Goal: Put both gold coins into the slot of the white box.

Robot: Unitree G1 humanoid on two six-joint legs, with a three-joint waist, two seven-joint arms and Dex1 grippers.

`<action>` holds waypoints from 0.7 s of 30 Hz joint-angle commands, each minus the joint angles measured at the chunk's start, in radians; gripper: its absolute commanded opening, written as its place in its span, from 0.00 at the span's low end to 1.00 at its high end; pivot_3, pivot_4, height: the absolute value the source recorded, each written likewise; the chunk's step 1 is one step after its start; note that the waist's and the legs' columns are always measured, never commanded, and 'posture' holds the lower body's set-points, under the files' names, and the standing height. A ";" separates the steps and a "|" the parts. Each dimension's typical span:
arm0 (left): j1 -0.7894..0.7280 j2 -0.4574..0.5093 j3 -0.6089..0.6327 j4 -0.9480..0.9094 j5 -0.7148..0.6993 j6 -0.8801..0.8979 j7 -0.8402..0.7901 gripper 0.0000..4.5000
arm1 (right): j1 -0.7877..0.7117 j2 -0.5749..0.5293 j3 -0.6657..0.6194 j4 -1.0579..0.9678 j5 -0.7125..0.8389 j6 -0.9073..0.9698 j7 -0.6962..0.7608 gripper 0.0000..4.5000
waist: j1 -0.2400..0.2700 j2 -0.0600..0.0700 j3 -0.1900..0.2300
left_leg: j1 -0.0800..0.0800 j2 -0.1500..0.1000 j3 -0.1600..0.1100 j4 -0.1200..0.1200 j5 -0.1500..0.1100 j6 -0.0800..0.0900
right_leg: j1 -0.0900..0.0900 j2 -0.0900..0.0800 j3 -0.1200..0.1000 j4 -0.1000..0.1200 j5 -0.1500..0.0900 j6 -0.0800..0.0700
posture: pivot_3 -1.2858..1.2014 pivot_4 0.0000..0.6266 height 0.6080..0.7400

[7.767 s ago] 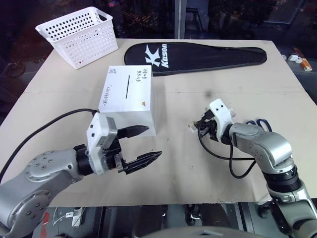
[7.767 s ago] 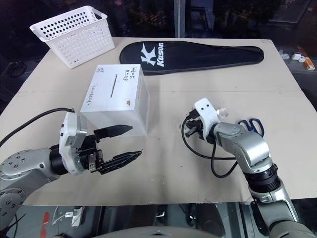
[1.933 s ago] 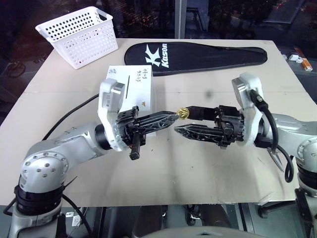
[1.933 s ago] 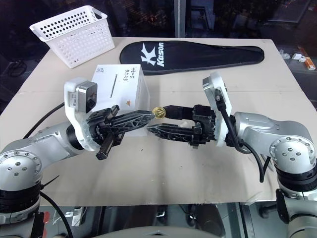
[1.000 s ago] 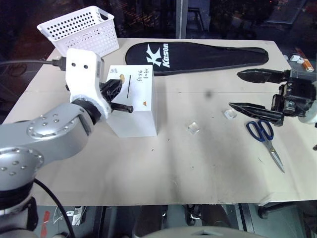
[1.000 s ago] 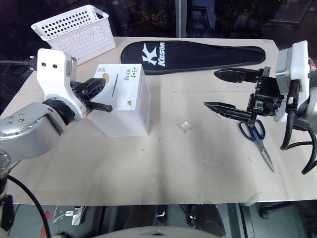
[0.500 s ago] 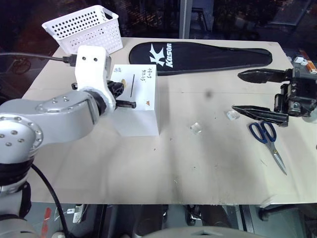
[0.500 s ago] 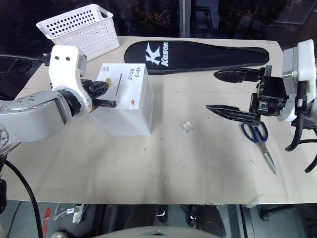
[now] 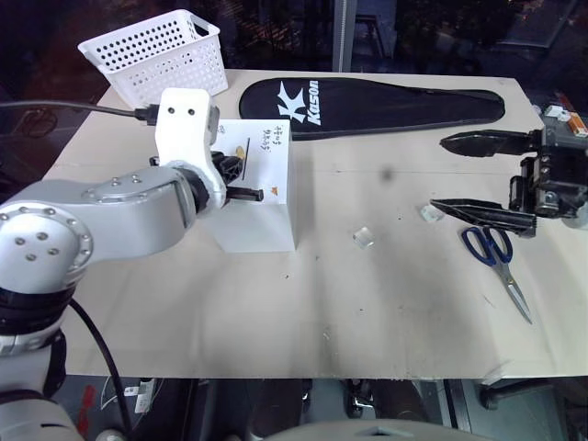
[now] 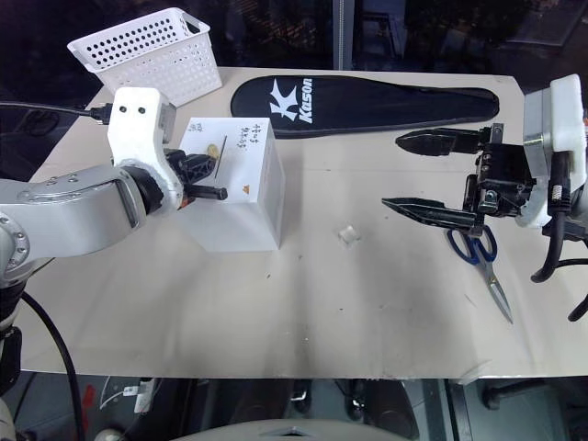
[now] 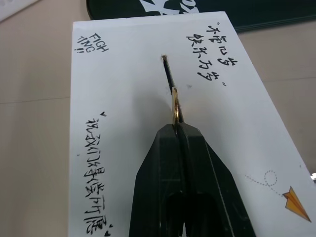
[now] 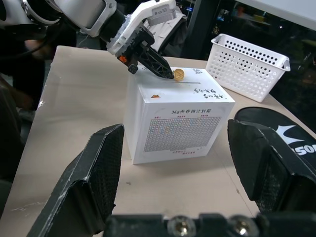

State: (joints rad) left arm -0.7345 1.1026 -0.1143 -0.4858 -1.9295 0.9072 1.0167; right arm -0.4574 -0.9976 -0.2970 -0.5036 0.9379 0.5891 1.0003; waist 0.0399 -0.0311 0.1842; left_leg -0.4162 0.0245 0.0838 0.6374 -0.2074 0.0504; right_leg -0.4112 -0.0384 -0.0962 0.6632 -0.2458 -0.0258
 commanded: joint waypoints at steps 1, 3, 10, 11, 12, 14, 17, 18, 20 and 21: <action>-0.027 0.002 0.007 0.002 -0.005 -0.008 -0.005 0.00 | 0.000 -0.020 -0.057 -0.034 0.019 0.004 -0.008 0.80 | 0.000 0.000 0.000 | 0.000 0.000 0.000 0.000 0.000 0.000 | 0.000 0.000 0.000 0.000 0.000 0.000 | 0.52 0.24 0.99; -0.033 -0.004 0.001 0.008 -0.010 -0.011 -0.004 0.00 | 0.005 -0.020 -0.056 -0.039 0.018 0.005 -0.011 0.80 | 0.000 0.000 0.000 | 0.000 0.000 0.000 0.000 0.000 0.000 | 0.000 0.000 0.000 0.000 0.000 0.000 | 0.52 0.24 0.99; -0.033 -0.006 -0.001 0.012 -0.015 -0.012 0.006 0.00 | -0.003 -0.018 -0.056 -0.047 0.024 0.020 -0.019 0.80 | 0.000 0.000 0.000 | 0.000 0.000 0.000 0.001 0.000 0.000 | 0.000 0.000 0.000 0.001 0.000 0.000 | 0.52 0.24 0.99; -0.032 -0.006 -0.001 0.012 -0.015 -0.012 0.006 0.00 | -0.005 -0.017 -0.054 -0.046 0.024 0.021 -0.020 0.80 | 0.000 0.000 0.000 | 0.000 0.000 0.000 0.001 0.000 0.000 | 0.000 0.000 0.000 0.001 0.000 0.000 | 0.52 0.24 0.99; -0.030 -0.007 -0.001 0.012 -0.019 -0.014 0.008 0.00 | -0.008 -0.017 -0.051 -0.045 0.024 0.022 -0.022 0.80 | 0.000 0.000 0.000 | 0.000 0.000 0.000 0.001 0.000 0.000 | 0.000 0.000 0.000 0.001 0.000 0.000 | 0.52 0.24 0.99; -0.027 -0.006 -0.003 0.012 -0.031 -0.011 0.000 0.06 | -0.012 -0.016 -0.047 -0.044 0.025 0.023 -0.025 0.81 | 0.000 0.000 0.000 | 0.000 0.000 0.000 0.002 0.000 0.000 | 0.000 0.000 0.000 0.001 0.000 0.000 | 0.52 0.24 0.99; -0.016 -0.005 0.001 0.004 -0.042 -0.021 0.006 0.31 | -0.014 -0.015 -0.043 -0.045 0.024 0.025 -0.029 0.82 | -0.001 0.000 0.000 | 0.001 0.000 0.000 0.002 0.000 0.000 | 0.001 0.000 0.000 0.001 0.000 0.000 | 0.52 0.24 0.99; -0.013 -0.005 0.005 0.000 -0.039 -0.027 0.008 0.40 | -0.014 -0.015 -0.043 -0.045 0.023 0.025 -0.029 0.82 | -0.001 0.000 0.000 | 0.001 0.000 0.000 0.002 0.000 0.000 | 0.001 0.000 0.000 0.001 0.000 0.000 | 0.52 0.24 0.99; -0.007 0.003 0.016 -0.009 -0.038 -0.033 0.001 0.49 | -0.015 -0.012 -0.040 -0.046 0.022 0.027 -0.035 0.82 | -0.001 0.000 0.000 | 0.001 0.000 0.000 0.002 0.000 0.000 | 0.001 0.000 0.000 0.002 0.000 0.000 | 0.52 0.24 0.99; -0.002 0.002 0.026 -0.016 -0.027 -0.038 -0.013 0.49 | -0.014 -0.009 -0.038 -0.047 0.020 0.027 -0.040 0.82 | -0.001 0.000 0.000 | 0.001 0.000 0.000 0.003 0.000 0.000 | 0.001 0.000 0.000 0.002 0.000 0.000 | 0.52 0.24 0.99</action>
State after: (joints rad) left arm -0.7389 1.0920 -0.1254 -0.4796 -1.9633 0.8855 1.0115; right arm -0.4536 -1.0007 -0.3180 -0.5331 0.9493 0.6212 0.9713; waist 0.0394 -0.0310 0.1841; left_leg -0.4154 0.0246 0.0835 0.6402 -0.2074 0.0505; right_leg -0.4099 -0.0384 -0.0963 0.6653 -0.2456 -0.0261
